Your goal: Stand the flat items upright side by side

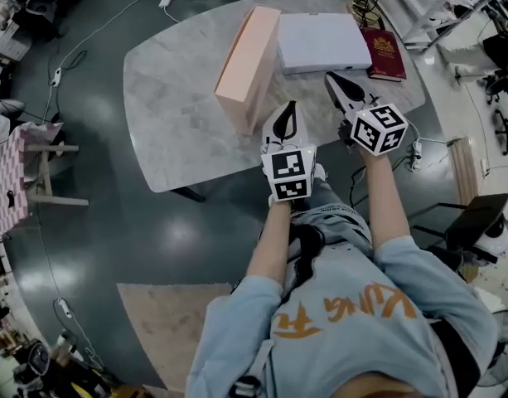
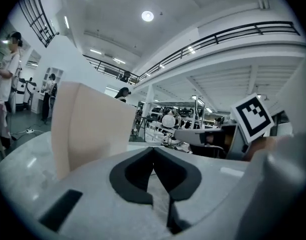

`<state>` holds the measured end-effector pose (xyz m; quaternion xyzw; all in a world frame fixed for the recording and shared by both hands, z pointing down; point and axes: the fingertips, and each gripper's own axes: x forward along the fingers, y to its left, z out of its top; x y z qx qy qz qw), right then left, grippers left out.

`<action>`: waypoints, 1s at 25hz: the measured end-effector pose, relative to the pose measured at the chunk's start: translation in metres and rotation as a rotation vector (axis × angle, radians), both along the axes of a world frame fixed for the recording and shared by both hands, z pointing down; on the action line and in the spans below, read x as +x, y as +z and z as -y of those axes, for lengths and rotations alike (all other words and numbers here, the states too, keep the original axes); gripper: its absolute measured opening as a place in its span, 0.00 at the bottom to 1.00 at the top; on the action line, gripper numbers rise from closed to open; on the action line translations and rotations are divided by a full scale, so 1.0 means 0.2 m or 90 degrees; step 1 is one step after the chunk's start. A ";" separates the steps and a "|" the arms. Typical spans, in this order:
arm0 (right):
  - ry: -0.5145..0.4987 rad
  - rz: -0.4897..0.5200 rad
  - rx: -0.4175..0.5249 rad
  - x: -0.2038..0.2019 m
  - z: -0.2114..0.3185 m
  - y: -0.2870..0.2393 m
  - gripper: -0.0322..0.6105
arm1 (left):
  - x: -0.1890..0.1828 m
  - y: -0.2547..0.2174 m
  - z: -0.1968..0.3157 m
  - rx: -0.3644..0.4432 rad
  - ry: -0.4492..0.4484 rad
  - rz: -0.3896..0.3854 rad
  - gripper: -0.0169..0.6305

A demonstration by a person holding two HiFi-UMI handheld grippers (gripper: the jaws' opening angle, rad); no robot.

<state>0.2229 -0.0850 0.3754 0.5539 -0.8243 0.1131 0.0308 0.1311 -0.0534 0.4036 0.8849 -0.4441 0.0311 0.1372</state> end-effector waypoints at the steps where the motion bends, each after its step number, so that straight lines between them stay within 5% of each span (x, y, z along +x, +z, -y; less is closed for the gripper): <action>1: 0.013 0.000 -0.003 0.05 0.00 0.01 0.05 | 0.04 0.01 0.01 -0.002 0.012 0.006 0.04; 5: 0.060 0.007 -0.012 0.24 0.00 0.05 0.05 | 0.20 0.03 0.07 -0.004 0.054 0.025 0.04; 10: 0.109 0.026 -0.026 0.46 0.03 0.12 0.05 | 0.43 -0.03 0.15 0.015 0.144 -0.027 0.04; 25: 0.182 0.069 -0.118 0.98 0.25 0.47 0.05 | 1.03 0.14 0.66 0.012 0.261 0.105 0.04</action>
